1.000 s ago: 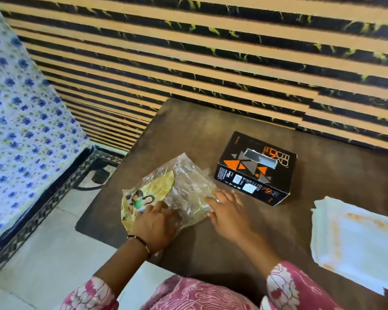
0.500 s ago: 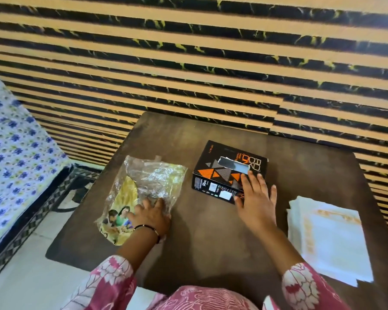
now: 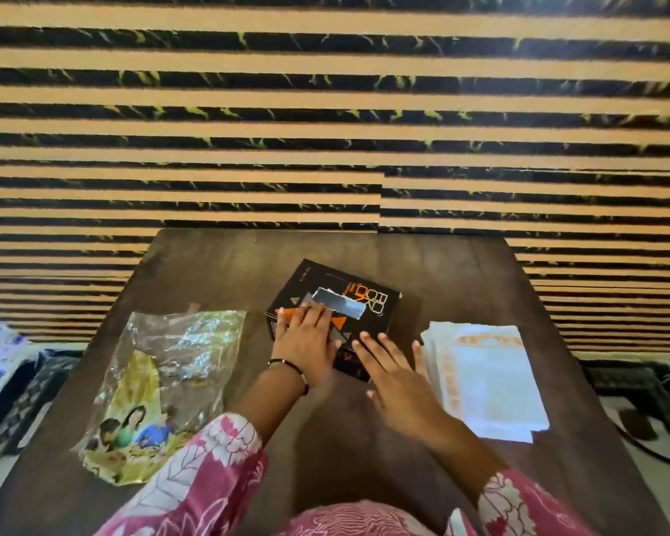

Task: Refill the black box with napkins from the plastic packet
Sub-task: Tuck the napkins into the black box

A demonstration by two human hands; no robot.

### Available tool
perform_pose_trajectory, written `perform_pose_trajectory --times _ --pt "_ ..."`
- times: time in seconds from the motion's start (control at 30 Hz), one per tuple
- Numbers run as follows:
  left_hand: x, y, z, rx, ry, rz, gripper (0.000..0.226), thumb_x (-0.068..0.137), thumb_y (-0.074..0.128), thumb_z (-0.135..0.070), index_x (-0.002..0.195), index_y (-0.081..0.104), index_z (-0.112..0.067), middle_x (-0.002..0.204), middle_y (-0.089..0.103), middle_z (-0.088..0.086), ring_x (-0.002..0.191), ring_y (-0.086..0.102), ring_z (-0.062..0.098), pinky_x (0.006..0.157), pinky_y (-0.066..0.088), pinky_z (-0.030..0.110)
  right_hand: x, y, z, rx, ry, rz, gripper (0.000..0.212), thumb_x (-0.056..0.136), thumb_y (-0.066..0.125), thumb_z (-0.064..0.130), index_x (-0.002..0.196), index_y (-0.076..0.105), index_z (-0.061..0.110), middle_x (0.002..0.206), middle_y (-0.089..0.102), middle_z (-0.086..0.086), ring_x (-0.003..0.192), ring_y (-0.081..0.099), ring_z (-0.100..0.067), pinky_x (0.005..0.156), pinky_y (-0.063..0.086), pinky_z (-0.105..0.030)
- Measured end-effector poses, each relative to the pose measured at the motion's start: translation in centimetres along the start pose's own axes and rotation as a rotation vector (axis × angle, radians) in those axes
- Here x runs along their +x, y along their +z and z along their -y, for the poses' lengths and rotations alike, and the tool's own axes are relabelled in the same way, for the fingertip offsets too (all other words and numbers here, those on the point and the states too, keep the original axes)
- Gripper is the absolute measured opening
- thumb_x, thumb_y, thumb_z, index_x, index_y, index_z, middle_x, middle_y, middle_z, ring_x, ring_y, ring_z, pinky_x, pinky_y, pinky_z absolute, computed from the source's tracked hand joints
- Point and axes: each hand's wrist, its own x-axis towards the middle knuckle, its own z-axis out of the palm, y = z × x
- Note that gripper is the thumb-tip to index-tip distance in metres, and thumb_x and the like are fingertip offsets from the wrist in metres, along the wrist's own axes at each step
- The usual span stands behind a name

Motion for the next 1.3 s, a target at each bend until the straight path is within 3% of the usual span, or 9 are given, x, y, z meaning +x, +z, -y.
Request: perform_pose_trajectory --times 0.13,0.33,0.57,0.7,0.8,0.97,1.07,1.17,1.3 --pt "0.2 0.4 0.2 0.033 0.058 -0.037 0.059 0.083 0.046 -0.051 0.134 0.035 -0.024 0.144 0.034 0.002 0.136 0.027 0.027 0.114 0.012 0.049 -0.8 -0.8 -1.2 0.232 0.02 0.044 0.058 0.094 0.043 0.03 0.146 0.018 0.034 0.157 0.011 0.016 0.145 0.012 -0.011 0.116 -0.001 -0.044" --pt "1.3 -0.3 0.4 0.2 0.061 0.119 0.087 0.077 0.052 -0.059 0.145 0.01 -0.024 0.157 0.008 0.0 0.14 0.015 0.028 0.111 0.019 0.049 0.9 -1.4 -2.8 0.454 -0.017 -0.016 0.043 0.09 0.05 0.018 0.132 0.05 0.026 0.145 0.042 0.012 0.133 0.038 -0.01 0.109 0.03 -0.025" --pt "0.8 -1.0 0.5 0.125 0.053 0.148 0.08 0.064 0.063 -0.063 0.132 0.036 -0.031 0.136 0.043 0.0 0.132 0.027 0.027 0.108 0.025 0.045 1.9 -2.1 -3.5 0.771 0.123 -0.123 0.024 0.089 0.051 0.005 0.099 0.07 0.014 0.108 0.069 0.0 0.096 0.062 -0.009 0.076 0.038 0.001" --pt "-4.3 0.7 1.3 0.138 0.095 -0.025 0.078 0.048 0.052 -0.084 0.109 0.048 -0.036 0.107 0.049 0.001 0.105 0.047 0.028 0.091 0.041 0.045 2.6 -3.2 -4.2 0.809 0.229 -0.17 0.033 0.091 0.05 0.01 0.121 0.057 0.02 0.119 0.063 -0.002 0.096 0.056 -0.009 0.074 0.036 -0.002" --pt "-6.1 1.6 1.8 0.081 0.128 -0.092 0.095 0.052 0.04 -0.092 0.124 0.045 -0.03 0.122 0.048 0.003 0.117 0.04 0.028 0.1 0.025 0.043 3.7 -3.2 -3.7 0.752 0.263 0.008 0.052 0.092 0.05 0.016 0.14 0.036 0.029 0.137 0.049 -0.006 0.121 0.05 -0.018 0.09 0.035 -0.021" --pt "-4.2 1.6 -0.7 0.054 0.186 -0.001 0.11 0.061 0.022 -0.092 0.146 0.011 -0.024 0.156 0.013 0.006 0.142 -0.005 0.022 0.113 -0.005 0.051 5.2 -1.7 -2.2 0.781 0.252 0.055 0.047 0.09 0.046 0.006 0.133 0.045 0.025 0.137 0.05 -0.005 0.123 0.049 -0.023 0.105 0.04 -0.038" --pt "-3.2 2.1 -1.7 0.068 0.078 0.071 0.094 0.069 0.006 -0.085 0.145 -0.007 -0.03 0.158 -0.007 -0.002 0.142 -0.018 0.017 0.111 -0.018 0.055 5.1 -1.1 -2.6 0.878 0.301 -0.006 0.043 0.091 0.04 0.003 0.124 0.051 0.028 0.13 0.055 -0.002 0.112 0.056 -0.022 0.099 0.046 -0.045" --pt "-2.9 2.2 -1.8 0.08 0.033 0.074 0.086 0.071 0.006 -0.081 0.143 -0.01 -0.036 0.157 -0.009 -0.007 0.144 -0.014 0.018 0.109 -0.017 0.059 4.7 -1.4 -3.4 1.007 0.353 -0.025 0.033 0.095 0.036 0.005 0.105 0.056 0.03 0.111 0.057 0.004 0.077 0.057 -0.015 0.076 0.054 -0.035" --pt "-2.8 2.4 -1.5 0.073 0.028 0.075 0.082 0.072 0.008 -0.081 0.142 -0.009 -0.041 0.157 -0.009 -0.008 0.144 -0.013 0.017 0.109 -0.016 0.059 4.8 -2.1 -4.6 0.833 0.291 -0.051 0.015 0.094 0.046 0.019 0.101 0.06 0.021 0.097 0.057 0.005 0.084 0.055 -0.014 0.071 0.042 -0.026"
